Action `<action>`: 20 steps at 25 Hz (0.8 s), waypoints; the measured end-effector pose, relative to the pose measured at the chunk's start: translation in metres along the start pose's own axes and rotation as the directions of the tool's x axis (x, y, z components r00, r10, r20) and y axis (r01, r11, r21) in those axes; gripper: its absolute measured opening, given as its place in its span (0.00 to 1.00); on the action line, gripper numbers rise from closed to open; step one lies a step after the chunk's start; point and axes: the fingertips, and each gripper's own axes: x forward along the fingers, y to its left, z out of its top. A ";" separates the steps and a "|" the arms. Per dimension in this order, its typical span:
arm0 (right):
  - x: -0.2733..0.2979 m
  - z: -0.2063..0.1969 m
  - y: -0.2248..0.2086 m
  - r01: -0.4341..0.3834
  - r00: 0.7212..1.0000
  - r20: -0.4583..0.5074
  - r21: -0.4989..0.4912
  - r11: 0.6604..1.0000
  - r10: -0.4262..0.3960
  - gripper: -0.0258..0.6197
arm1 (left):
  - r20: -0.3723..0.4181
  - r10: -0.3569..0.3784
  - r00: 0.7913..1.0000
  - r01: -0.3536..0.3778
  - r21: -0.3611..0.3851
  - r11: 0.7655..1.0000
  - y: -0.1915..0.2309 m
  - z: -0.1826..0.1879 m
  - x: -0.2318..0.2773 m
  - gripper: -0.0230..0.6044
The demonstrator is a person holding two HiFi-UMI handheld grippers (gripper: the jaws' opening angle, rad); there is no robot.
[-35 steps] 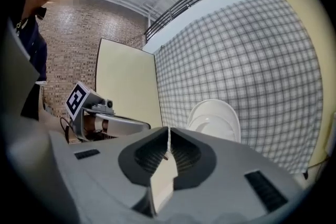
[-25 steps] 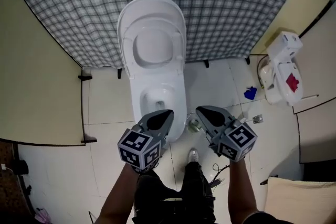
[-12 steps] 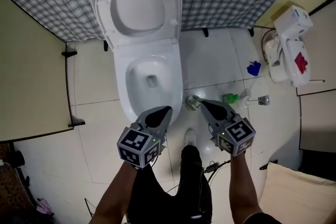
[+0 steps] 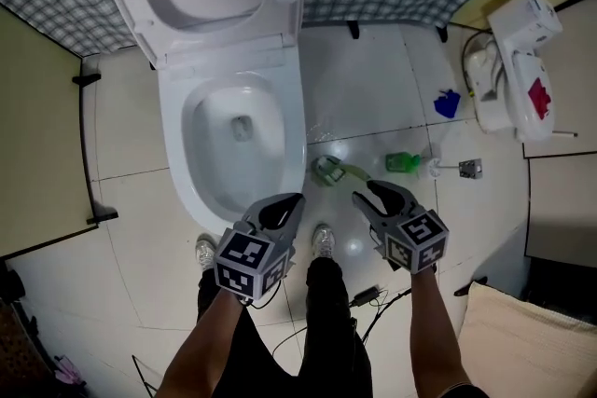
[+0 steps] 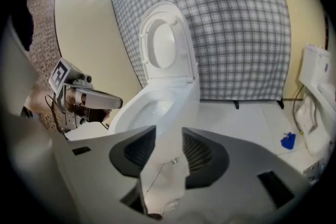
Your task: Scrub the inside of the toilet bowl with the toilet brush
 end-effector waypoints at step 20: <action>0.136 -0.124 -0.107 0.042 0.881 -0.456 -0.196 0.980 -0.129 0.39 | -0.062 0.016 0.998 -0.017 -0.016 1.000 0.014 -0.046 0.047 0.05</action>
